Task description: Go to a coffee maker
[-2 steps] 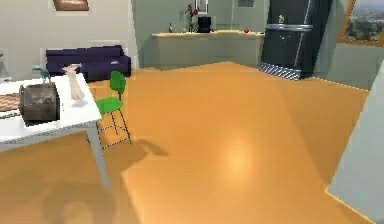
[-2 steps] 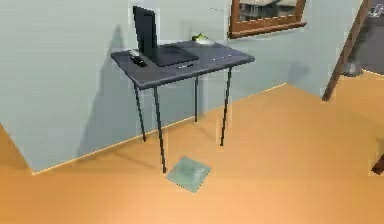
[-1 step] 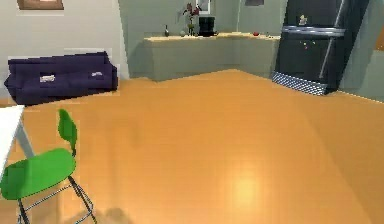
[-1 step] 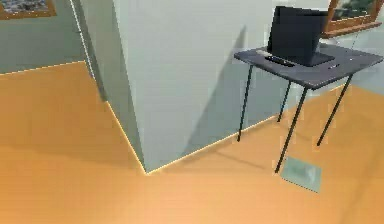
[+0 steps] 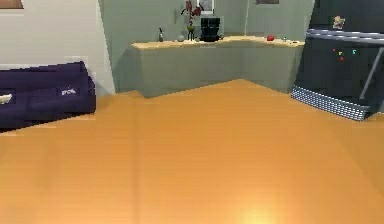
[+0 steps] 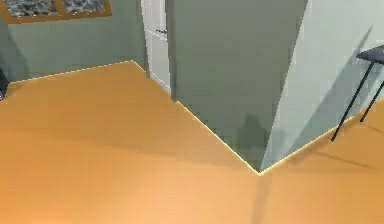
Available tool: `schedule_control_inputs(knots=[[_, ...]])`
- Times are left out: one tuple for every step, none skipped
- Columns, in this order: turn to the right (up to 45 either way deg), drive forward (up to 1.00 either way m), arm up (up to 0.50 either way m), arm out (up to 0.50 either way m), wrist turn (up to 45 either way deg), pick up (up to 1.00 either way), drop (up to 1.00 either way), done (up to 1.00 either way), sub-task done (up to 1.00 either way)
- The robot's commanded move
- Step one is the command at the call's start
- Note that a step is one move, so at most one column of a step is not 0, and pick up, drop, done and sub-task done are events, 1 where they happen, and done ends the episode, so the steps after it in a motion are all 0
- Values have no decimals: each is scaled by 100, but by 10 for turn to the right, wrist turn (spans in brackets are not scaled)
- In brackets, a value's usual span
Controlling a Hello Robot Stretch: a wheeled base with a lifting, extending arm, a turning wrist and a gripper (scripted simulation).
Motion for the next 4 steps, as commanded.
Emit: schedule_control_inputs(knots=[[0, 100, 0, 0, 0, 0, 0, 0, 0], [0, 100, 0, 0, 0, 0, 0, 0, 0], [0, 100, 0, 0, 0, 0, 0, 0, 0], [-60, 0, 0, 0, 0, 0, 0, 0, 0]])
